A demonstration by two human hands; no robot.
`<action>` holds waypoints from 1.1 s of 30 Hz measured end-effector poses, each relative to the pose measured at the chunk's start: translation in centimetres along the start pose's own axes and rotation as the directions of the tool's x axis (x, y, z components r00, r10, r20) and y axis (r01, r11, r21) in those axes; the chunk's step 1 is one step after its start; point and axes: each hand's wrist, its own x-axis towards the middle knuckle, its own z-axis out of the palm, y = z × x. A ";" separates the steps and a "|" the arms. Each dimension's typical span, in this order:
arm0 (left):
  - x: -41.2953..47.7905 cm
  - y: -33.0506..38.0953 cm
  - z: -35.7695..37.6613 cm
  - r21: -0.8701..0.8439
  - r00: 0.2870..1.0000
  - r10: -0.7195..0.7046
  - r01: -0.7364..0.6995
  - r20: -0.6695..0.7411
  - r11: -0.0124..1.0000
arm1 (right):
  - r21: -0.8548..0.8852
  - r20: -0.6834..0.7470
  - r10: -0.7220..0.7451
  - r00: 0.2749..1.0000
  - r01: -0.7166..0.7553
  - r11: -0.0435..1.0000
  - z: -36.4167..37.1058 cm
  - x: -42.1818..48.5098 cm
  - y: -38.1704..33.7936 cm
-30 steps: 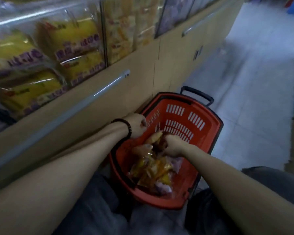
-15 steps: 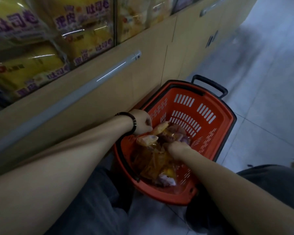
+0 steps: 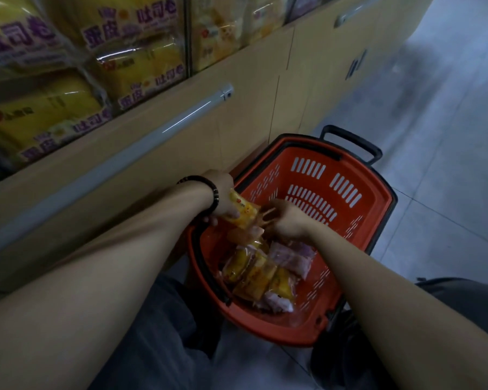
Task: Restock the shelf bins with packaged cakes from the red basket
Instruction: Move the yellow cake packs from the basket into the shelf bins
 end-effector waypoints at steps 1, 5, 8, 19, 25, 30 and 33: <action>0.0 -0.2 -0.1 0.026 0.999 -0.026 0.027 -0.021 0.999 | -0.107 -0.001 0.037 0.999 -0.037 0.994 1.0 0.4 0.1; 0.3 -1.1 -0.1 -0.014 0.994 -0.112 0.112 -0.001 0.994 | -0.403 0.026 0.046 0.999 -0.032 0.915 5.2 1.1 0.0; 0.3 -1.5 -0.4 -0.060 0.991 -0.129 0.128 -0.016 0.990 | -0.584 0.028 -0.005 1.000 0.020 0.812 7.3 1.2 -0.4; 0.4 -3.6 -1.2 -0.205 0.996 -0.083 0.076 -0.025 0.976 | 0.055 -0.250 0.008 0.968 0.006 0.998 2.1 0.5 -0.9; 0.2 -3.2 -1.4 -0.286 0.996 -0.043 0.020 -0.076 0.958 | 0.648 -0.124 0.031 0.992 0.058 0.760 -1.7 -4.4 -2.2; -1.4 -2.0 -1.5 -0.457 0.988 -0.024 -0.050 -0.155 0.888 | 0.648 -0.033 -0.113 0.993 0.107 0.754 -4.0 -7.5 -2.4; -3.1 -0.8 -1.2 -0.581 0.974 -0.016 -0.122 -0.227 0.804 | 0.648 -0.078 -0.172 0.982 0.181 0.740 -5.0 -9.7 -3.8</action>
